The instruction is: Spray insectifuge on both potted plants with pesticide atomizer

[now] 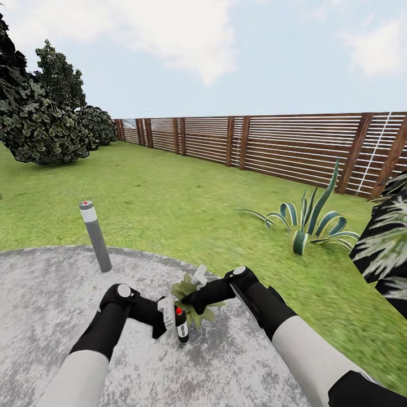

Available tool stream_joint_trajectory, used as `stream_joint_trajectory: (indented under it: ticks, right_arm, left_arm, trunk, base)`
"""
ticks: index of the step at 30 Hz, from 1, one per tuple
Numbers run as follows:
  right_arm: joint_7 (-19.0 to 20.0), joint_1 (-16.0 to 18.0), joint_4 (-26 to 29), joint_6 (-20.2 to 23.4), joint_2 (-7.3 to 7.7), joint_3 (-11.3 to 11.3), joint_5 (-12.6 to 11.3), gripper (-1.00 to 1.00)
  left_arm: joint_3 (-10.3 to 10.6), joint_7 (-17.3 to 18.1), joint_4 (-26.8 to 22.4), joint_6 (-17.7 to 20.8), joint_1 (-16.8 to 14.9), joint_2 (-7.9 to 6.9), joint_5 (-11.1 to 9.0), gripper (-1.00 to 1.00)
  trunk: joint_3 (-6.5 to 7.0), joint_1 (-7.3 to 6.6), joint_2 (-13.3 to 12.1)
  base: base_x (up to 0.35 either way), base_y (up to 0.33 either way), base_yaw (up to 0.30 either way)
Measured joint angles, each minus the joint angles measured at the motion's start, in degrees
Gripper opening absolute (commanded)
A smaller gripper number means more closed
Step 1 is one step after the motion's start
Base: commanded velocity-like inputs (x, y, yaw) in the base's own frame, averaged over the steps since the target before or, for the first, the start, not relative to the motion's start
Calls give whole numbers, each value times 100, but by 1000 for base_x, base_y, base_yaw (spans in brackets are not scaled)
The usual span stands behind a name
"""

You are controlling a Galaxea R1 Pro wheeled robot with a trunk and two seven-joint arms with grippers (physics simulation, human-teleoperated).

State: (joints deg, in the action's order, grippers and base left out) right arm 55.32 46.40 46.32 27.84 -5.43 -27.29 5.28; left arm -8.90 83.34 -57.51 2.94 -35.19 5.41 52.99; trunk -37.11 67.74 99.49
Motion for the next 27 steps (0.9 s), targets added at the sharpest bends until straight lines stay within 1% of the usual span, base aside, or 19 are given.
stream_joint_trajectory:
  ticks: [2,9,19,23,24,25,27]
  right_arm:
    - [2,0,0,-1,0,-1,2,-100]
    - [5,1,0,-5,8,-2,7,-100]
    - [6,4,0,-5,9,-3,7,-100]
    - [8,-1,0,-5,9,-4,7,-100]
    - [8,-2,0,-5,10,-4,7,-100]
    - [8,0,0,-5,11,-4,9,-100]
    - [8,2,0,-5,15,-4,25,-100]
  left_arm:
    - [3,1,0,6,-81,10,-1,-100]
    - [5,21,0,8,-152,13,-2,-100]
    - [23,38,3,7,-171,13,0,-100]
    - [54,24,20,6,-174,-14,47,-100]
    - [60,22,27,7,-172,-62,186,-100]
    - [61,21,31,8,-174,-171,490,-100]
    - [42,15,36,9,-172,-438,1323,-100]
  trunk:
    - [0,0,0]
    - [0,0,0]
    - [0,0,0]
    - [0,0,0]
    - [0,0,0]
    - [0,0,0]
    - [0,0,0]
  base:
    - [0,0,0]
    - [0,0,0]
    - [0,0,0]
    - [0,0,0]
    - [0,0,0]
    - [0,0,0]
    - [0,0,0]
